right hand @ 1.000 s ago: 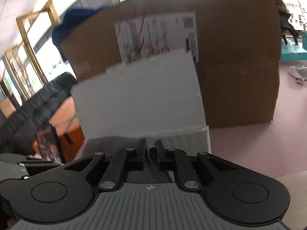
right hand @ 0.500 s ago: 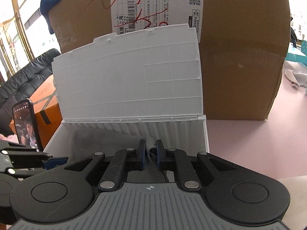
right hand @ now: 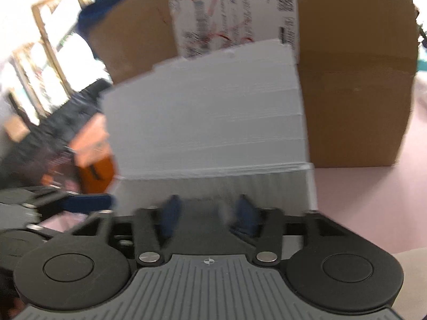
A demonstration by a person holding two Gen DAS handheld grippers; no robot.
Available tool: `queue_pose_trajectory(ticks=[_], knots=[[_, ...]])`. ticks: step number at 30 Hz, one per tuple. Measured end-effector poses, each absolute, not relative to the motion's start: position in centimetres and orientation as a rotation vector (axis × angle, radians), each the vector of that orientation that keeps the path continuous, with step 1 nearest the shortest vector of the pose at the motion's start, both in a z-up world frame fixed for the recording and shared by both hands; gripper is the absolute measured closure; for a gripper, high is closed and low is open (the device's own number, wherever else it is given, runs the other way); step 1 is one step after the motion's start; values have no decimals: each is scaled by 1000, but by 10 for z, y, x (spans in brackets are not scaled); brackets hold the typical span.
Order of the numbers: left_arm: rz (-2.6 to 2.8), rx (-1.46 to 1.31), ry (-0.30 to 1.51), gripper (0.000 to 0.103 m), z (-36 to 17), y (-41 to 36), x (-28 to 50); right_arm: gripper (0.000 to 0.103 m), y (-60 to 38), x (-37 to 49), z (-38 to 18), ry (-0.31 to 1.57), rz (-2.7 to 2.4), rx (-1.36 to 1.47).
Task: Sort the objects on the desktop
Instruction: 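Open the left gripper to drop the grey cloth in the box, then move the left tool back to the white fabric sheet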
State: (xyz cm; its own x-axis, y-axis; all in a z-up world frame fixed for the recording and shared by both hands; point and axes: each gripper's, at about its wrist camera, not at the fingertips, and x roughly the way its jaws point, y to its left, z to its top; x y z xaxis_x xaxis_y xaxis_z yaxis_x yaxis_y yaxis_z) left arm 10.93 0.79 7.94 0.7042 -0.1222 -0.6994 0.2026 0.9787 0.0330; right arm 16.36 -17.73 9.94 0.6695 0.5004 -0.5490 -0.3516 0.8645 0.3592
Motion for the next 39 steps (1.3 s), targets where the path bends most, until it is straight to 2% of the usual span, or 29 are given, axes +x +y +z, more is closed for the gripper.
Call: queue_pose_trajectory(ticks=[1, 2, 4, 7, 23, 30, 33, 34, 35, 39], knots=[[-185, 107, 763, 21, 81, 7, 109, 17, -178, 161, 102, 670, 483, 241], [-188, 103, 753, 20, 83, 8, 109, 2, -179, 156, 105, 637, 451, 235], [-192, 95, 733, 19, 88, 10, 109, 2, -180, 145, 113, 534, 392, 199], [-205, 81, 710, 18, 95, 15, 111, 0, -182, 136, 120, 476, 384, 132], [-207, 86, 603, 17, 106, 1, 91, 0, -180, 123, 124, 433, 364, 168], [-258, -11, 450, 17, 112, -22, 55, 0, -210, 96, 133, 364, 295, 235], [-349, -21, 404, 10, 114, -33, 38, 0, -222, 78, 136, 329, 262, 224], [-374, -19, 391, 2, 114, -37, 33, 0, -227, 72, 136, 320, 255, 213], [-394, -17, 378, 0, 113, -41, 27, 0, -231, 65, 137, 313, 246, 197], [-447, 12, 337, 0, 109, -58, 14, 0, -251, 38, 138, 267, 192, 118]])
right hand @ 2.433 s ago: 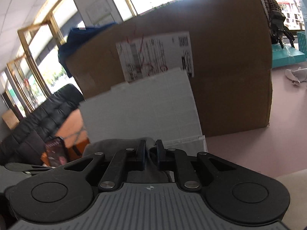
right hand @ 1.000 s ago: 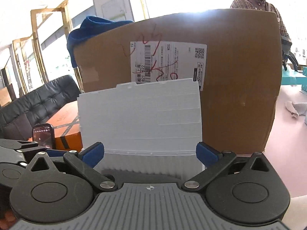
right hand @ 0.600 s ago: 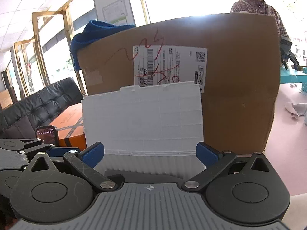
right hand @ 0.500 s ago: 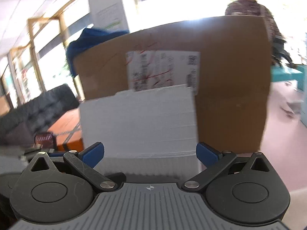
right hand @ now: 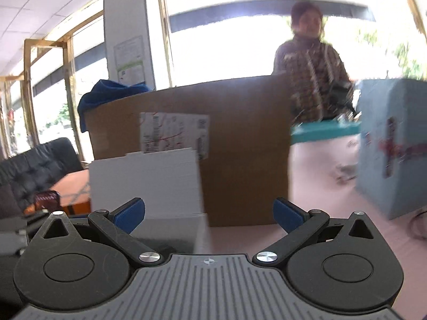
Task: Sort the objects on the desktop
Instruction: 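Move the left tool back to the white fabric sheet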
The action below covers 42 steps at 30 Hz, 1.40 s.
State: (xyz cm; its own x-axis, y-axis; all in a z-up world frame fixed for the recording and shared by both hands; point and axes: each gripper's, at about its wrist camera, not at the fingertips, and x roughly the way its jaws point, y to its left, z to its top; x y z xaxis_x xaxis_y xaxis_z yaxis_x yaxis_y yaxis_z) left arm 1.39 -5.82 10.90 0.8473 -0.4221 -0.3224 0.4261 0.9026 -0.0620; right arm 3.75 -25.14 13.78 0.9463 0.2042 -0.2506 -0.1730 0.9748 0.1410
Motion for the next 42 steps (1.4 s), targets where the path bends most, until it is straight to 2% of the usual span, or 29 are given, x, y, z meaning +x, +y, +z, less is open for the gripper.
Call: queue_pose_trajectory(ticks=[6, 15, 19, 27, 42], knots=[[-497, 83, 324, 0, 103, -90, 10, 0, -299, 4, 127, 182, 104, 53], [-535, 63, 390, 0, 97, -154, 24, 0, -375, 5, 110, 197, 28, 291], [-507, 57, 476, 0, 90, -180, 36, 0, -398, 14, 103, 256, -24, 343], [-431, 238, 569, 0, 64, -185, 25, 0, -412, 38, 74, 521, 5, 448], [-416, 64, 883, 0, 28, -156, 72, 3, -403, 55, 52, 693, -17, 458]])
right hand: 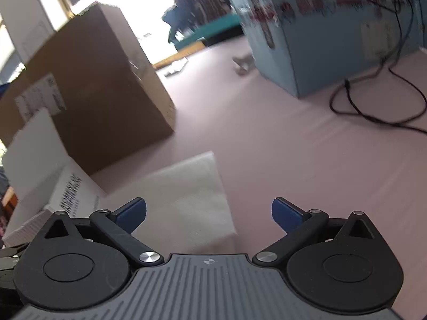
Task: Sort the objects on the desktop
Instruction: 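Move the left tool back to the white fabric sheet, then pinch the white fabric sheet with the left gripper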
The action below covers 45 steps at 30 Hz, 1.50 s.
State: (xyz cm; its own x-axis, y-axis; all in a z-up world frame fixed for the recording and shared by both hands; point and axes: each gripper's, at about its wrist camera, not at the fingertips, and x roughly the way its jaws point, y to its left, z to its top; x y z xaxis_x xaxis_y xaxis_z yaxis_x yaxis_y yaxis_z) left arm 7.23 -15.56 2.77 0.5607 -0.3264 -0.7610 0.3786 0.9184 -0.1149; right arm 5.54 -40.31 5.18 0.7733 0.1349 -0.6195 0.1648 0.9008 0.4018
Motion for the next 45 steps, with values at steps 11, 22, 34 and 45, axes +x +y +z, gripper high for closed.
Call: queue_pose_trajectory(ticks=[11, 22, 34, 45], knots=[[-522, -212, 970, 2, 17, -131, 95, 11, -408, 66, 39, 749, 25, 537], [-524, -254, 995, 68, 19, -130, 95, 48, -412, 65, 37, 755, 54, 575], [-510, -160, 914, 88, 37, -135, 74, 90, -413, 43, 58, 676, 92, 518], [-500, -140, 866, 96, 49, -134, 69, 97, -409, 21, 76, 560, 146, 499]])
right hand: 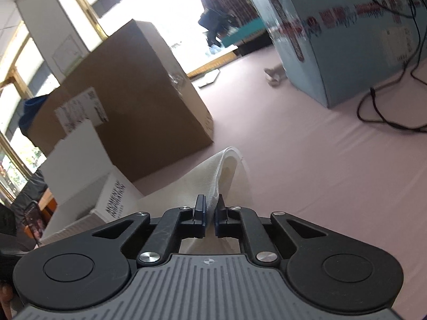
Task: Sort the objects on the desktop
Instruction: 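Pinch the white fabric sheet with the left gripper, then lift the white sheet with the left gripper and carry it into the box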
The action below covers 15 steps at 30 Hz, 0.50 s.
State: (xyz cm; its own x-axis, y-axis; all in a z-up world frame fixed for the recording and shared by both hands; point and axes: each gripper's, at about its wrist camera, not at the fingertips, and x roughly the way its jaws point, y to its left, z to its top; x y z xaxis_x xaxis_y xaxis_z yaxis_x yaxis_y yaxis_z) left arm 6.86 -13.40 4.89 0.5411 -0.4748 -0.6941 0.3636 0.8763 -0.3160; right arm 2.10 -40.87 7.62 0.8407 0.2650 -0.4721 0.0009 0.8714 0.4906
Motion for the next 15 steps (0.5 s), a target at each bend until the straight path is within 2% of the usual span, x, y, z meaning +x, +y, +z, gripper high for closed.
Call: queue_pose_trajectory(ticks=[15], knots=[[-476, -162, 785, 98, 86, -113, 54, 98, -369, 11, 116, 439, 190, 443]])
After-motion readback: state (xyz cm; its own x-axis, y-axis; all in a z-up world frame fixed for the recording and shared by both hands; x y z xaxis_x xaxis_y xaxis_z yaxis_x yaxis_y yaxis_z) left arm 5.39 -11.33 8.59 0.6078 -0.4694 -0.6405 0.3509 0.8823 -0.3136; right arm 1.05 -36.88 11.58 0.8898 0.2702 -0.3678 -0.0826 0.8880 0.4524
